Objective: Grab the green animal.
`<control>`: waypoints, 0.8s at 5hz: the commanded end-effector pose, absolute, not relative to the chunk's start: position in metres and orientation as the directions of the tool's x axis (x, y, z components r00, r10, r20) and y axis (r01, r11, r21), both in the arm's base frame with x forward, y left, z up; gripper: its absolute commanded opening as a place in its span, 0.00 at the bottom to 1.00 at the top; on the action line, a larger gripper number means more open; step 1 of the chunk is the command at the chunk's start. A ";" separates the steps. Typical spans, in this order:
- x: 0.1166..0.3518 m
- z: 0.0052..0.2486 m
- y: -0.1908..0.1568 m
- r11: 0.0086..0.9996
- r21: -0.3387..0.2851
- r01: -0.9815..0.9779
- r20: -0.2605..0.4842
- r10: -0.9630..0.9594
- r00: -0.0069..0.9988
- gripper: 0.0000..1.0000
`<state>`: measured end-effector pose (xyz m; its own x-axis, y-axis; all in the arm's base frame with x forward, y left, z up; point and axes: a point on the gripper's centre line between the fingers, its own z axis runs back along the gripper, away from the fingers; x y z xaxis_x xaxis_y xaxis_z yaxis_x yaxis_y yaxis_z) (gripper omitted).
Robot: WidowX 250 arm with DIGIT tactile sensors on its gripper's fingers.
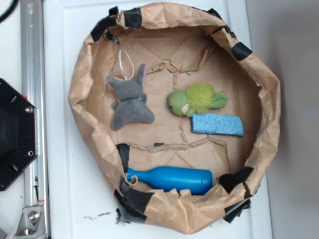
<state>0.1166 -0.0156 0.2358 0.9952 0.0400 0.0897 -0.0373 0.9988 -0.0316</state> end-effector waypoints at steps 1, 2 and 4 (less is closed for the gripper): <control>0.117 0.236 -0.016 0.999 -0.032 -0.037 0.090 0.040 0.995 1.00; 0.167 0.211 -0.006 0.998 -0.064 0.000 0.210 0.013 0.978 1.00; 0.249 0.177 0.007 0.996 -0.084 0.026 0.326 0.003 0.945 1.00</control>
